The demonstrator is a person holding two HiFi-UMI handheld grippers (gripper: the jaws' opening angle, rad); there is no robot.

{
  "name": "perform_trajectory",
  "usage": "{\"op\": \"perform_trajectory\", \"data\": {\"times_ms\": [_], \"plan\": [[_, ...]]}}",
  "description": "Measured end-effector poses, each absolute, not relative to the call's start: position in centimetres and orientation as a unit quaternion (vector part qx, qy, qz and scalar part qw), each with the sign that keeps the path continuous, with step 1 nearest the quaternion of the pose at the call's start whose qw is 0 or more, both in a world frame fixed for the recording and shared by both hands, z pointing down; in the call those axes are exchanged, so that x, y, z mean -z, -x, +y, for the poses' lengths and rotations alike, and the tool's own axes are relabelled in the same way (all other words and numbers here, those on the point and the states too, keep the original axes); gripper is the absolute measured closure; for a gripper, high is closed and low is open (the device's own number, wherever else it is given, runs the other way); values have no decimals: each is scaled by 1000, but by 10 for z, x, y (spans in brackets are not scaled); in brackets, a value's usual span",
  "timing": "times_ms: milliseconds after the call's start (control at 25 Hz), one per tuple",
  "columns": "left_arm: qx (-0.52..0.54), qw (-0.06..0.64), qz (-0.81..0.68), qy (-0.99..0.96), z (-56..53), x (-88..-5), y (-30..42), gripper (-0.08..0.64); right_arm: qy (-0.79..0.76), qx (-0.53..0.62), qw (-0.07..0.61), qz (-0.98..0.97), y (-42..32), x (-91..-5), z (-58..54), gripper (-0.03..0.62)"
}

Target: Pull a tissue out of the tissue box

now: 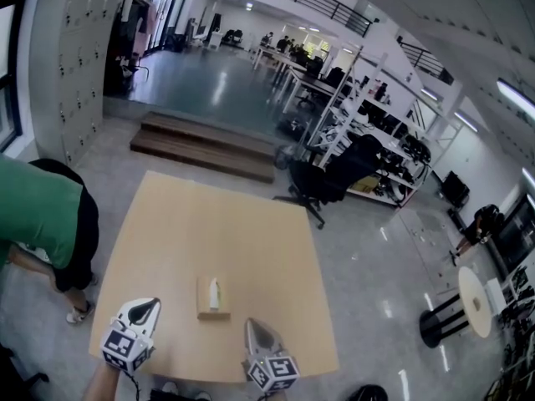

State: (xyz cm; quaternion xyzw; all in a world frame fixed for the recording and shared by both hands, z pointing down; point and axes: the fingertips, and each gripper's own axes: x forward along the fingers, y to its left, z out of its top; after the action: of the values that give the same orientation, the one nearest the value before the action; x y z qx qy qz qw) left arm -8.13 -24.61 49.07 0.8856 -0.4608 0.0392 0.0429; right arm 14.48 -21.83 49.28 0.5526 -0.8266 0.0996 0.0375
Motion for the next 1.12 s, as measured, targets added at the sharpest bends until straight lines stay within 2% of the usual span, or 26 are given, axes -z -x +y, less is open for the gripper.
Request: {"op": "perform_trajectory", "data": {"times_ms": [800,1120], "plan": [[-78,125,-501,-853,-283,-560,89,552,-505,-153,85,-845,-128,-560,-275,591],[-78,143,-510,-845,-306,-600,90,552,-512,-179,80,-836,-129,-605,-298,591]]}}
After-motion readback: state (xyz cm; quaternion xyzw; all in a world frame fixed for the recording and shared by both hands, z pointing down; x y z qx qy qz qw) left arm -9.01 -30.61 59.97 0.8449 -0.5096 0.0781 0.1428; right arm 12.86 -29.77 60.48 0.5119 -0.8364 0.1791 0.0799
